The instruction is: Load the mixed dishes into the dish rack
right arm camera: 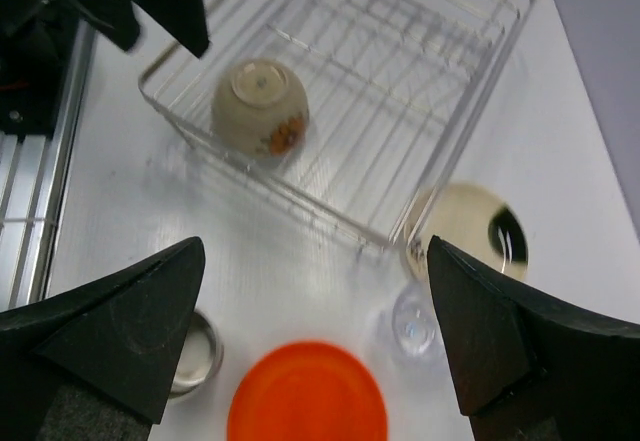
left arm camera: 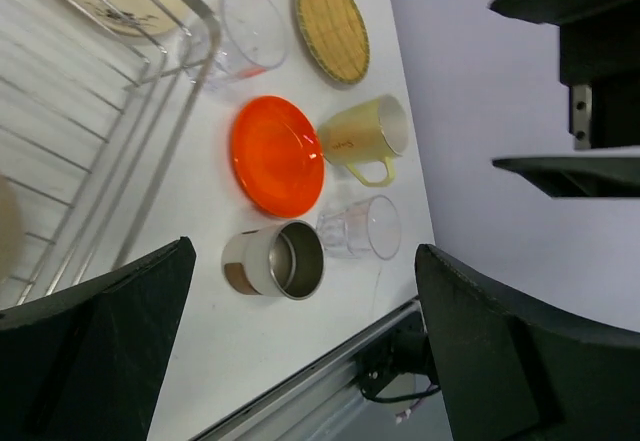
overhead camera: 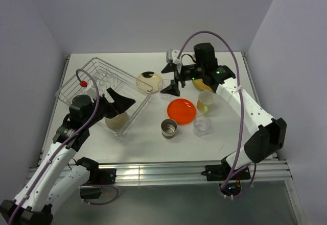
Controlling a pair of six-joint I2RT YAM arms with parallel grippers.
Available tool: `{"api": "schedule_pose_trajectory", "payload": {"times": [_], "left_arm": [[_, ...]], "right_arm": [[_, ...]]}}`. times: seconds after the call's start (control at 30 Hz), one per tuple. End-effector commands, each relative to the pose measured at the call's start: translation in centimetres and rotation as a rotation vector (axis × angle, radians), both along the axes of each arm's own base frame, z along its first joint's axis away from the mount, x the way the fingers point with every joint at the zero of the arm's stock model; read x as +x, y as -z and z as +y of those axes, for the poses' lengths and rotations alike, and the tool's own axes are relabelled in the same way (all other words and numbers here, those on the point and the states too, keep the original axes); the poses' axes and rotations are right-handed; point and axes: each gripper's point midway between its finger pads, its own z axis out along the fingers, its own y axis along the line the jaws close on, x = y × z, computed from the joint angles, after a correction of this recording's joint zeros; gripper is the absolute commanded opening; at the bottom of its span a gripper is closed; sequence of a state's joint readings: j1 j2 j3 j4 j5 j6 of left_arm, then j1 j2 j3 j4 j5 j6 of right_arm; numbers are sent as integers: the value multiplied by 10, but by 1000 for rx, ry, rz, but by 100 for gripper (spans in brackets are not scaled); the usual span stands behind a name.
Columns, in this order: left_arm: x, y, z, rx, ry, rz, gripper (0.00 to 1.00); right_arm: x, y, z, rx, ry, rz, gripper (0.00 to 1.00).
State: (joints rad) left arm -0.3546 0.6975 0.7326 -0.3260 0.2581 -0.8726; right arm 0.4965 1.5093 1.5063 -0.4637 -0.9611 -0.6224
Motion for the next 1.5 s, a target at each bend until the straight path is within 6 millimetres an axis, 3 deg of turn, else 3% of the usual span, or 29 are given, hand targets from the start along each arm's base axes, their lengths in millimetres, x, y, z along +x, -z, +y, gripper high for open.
{"api": "schedule_pose_trajectory", "payload": {"times": [0.0, 0.1, 0.17, 0.23, 0.27, 0.47, 0.77, 1.07, 1.47], "left_arm": [[-4, -25, -37, -26, 129, -103, 99], [-5, -5, -68, 29, 174, -42, 99], [-4, 10, -88, 69, 192, 6, 99], [-2, 22, -99, 92, 184, 47, 98], [-3, 29, -111, 116, 201, 71, 96], [-1, 73, -131, 329, 119, 199, 86], [-6, 114, -162, 464, 139, 261, 72], [-10, 140, -169, 573, 128, 297, 59], [-13, 166, -161, 693, 107, 335, 46]], "right_arm": [[-2, 13, -32, -3, 62, 49, 99], [-6, 14, -68, 5, 171, 78, 98], [-4, 31, -88, -7, 239, 121, 98], [-9, 31, -102, -5, 295, 123, 98], [-8, 44, -112, -15, 331, 149, 98], [-11, 60, -149, -4, 480, 206, 98], [-17, 73, -162, 13, 544, 241, 98], [-20, 76, -161, 26, 543, 258, 98], [-25, 80, -161, 29, 540, 271, 98]]}}
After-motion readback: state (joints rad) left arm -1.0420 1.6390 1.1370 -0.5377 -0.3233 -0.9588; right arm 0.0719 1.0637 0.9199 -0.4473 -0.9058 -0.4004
